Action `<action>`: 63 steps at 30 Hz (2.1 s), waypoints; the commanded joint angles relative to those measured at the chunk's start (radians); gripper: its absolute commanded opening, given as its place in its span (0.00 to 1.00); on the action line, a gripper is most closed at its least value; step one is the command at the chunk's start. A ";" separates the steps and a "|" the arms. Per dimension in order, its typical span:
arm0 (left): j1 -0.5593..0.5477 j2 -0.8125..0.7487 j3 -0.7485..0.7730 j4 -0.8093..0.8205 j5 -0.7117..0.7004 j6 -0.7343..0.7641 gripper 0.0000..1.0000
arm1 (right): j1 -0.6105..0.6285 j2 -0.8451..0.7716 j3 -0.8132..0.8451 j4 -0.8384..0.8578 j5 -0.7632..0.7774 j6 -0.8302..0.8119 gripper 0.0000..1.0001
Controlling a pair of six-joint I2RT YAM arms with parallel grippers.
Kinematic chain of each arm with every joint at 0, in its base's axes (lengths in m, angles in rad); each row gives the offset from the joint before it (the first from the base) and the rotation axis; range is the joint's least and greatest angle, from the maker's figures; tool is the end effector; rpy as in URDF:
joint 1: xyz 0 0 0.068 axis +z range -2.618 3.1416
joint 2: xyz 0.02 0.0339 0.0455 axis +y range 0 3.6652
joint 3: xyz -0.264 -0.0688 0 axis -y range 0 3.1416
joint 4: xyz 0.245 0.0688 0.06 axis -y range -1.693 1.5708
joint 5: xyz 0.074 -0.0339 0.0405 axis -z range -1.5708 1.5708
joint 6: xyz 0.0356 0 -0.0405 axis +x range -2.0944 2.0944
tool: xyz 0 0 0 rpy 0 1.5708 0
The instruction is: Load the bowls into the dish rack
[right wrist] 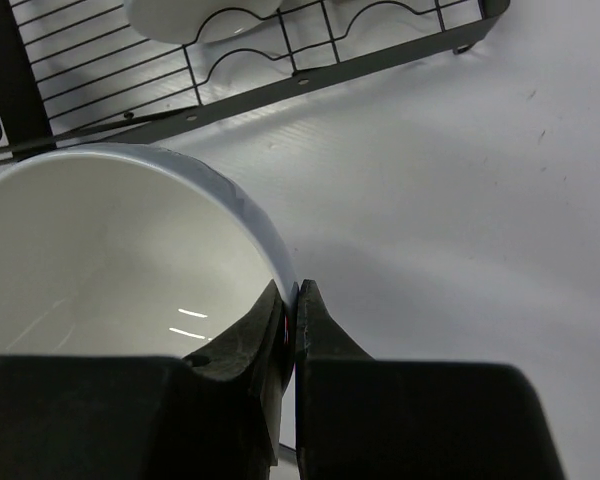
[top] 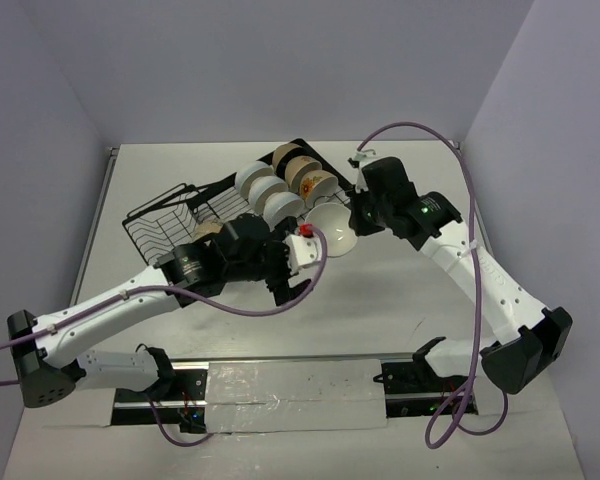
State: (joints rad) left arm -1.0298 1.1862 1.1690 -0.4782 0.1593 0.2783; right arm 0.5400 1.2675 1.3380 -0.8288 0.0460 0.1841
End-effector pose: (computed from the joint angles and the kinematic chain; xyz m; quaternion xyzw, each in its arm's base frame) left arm 0.1306 -0.2283 0.3621 0.5532 0.6547 -0.2509 0.4498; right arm 0.2246 0.1327 0.3672 -0.1536 0.9055 0.1202 0.3769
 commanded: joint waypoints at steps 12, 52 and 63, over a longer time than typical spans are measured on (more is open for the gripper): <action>-0.102 0.156 0.162 -0.056 -0.020 0.337 0.88 | 0.124 0.061 0.142 -0.154 0.078 -0.156 0.00; -0.148 0.337 0.284 -0.224 -0.027 0.392 0.05 | 0.156 0.052 0.155 -0.191 0.057 -0.236 0.00; -0.151 0.279 0.225 -0.174 -0.035 0.378 0.00 | 0.156 0.033 0.133 -0.162 0.041 -0.247 0.56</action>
State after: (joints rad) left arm -1.1793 1.5261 1.4021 -0.7055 0.1379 0.6613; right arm 0.7021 1.3373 1.4406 -1.0306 0.0860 -0.0647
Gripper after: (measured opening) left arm 0.057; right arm 0.520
